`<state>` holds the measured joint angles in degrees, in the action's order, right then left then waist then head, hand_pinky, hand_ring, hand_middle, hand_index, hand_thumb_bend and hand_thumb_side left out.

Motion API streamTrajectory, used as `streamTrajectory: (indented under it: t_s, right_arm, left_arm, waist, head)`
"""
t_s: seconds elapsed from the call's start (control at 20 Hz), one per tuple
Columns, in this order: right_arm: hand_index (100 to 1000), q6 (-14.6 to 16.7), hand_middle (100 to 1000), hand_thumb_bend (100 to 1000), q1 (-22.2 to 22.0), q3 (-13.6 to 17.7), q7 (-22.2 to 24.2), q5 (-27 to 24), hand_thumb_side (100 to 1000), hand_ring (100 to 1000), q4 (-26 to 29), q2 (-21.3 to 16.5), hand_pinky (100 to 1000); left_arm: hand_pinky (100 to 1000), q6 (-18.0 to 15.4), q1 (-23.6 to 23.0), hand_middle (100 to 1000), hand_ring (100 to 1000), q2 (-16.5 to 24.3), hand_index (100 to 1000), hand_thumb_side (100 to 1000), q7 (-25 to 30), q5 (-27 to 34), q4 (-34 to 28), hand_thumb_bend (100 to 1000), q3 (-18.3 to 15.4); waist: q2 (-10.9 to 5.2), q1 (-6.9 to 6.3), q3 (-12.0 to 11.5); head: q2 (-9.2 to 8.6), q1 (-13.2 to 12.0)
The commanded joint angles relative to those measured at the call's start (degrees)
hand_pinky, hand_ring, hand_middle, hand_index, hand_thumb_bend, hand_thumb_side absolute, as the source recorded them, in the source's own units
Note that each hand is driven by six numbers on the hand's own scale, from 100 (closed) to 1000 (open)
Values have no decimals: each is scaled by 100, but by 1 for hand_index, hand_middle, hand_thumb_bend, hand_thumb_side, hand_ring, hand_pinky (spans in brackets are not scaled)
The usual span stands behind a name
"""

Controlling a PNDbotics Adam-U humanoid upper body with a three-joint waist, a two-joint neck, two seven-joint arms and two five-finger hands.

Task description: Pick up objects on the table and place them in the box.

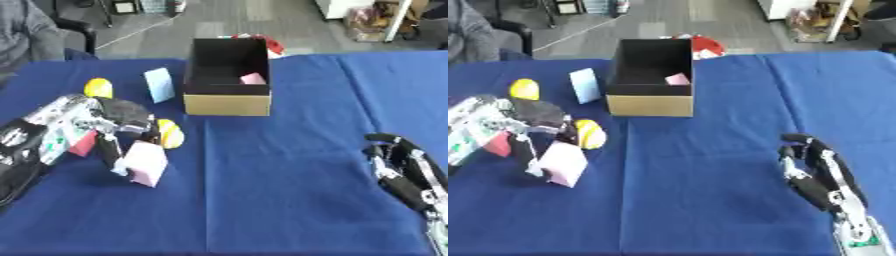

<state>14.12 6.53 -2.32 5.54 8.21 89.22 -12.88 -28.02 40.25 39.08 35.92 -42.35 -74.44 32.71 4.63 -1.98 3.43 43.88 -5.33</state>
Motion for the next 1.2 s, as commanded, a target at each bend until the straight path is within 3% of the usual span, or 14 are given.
streamTrajectory:
  t_s: [0.05,0.2,0.3,0.45,0.7,0.8,0.9,1.2]
  right_arm:
    - [749,-3,740,100,45,25,-9,20,323,667,50,-99,755]
    - [749,-5,740,100,36,29,-13,18,322,667,48,-96,755]
    - [749,-7,740,100,24,26,-11,15,323,667,44,-94,755]
    - [749,-7,740,100,9,12,5,7,321,667,39,-75,755]
    - [749,-7,740,100,18,-2,16,-18,316,667,17,-37,755]
    - [749,-7,740,100,27,-14,23,-34,313,667,10,-24,755]
    - [749,-1,740,100,47,-42,48,-51,313,667,12,3,755]
    - [749,-2,740,100,110,-64,72,-96,304,667,-1,54,755]
  left_arm:
    - [660,-1298,132,403,469,168,620,271,1513,279,-356,354,-311]
    - [669,-894,271,401,467,239,623,262,1414,783,-725,298,-700]
    - [686,-604,528,413,478,170,636,270,1381,951,-837,339,-934]
    - [695,-225,1119,419,483,-270,643,264,1220,674,-436,347,-1216]
    - [698,75,1958,429,492,-1413,657,234,425,-460,924,296,-1697]
    - [712,188,2200,437,501,-1834,665,240,4,-1108,1453,345,-1921]
    - [711,398,2387,438,502,-2216,668,226,-495,-1910,1948,324,-2192]
    - [698,1468,2593,434,499,-2842,675,182,-2183,-3573,2943,250,-3005]
  waist:
    - [-62,-56,-18]
    - [-69,-54,-36]
    - [-80,-54,-49]
    - [-100,-35,-45]
    - [-89,46,3]
    - [-73,72,21]
    - [-48,106,54]
    - [43,213,178]
  head:
    - [24,28]
    - [24,53]
    - [24,57]
    - [24,57]
    - [24,22]
    - [24,-14]
    - [24,-58]
    - [24,-154]
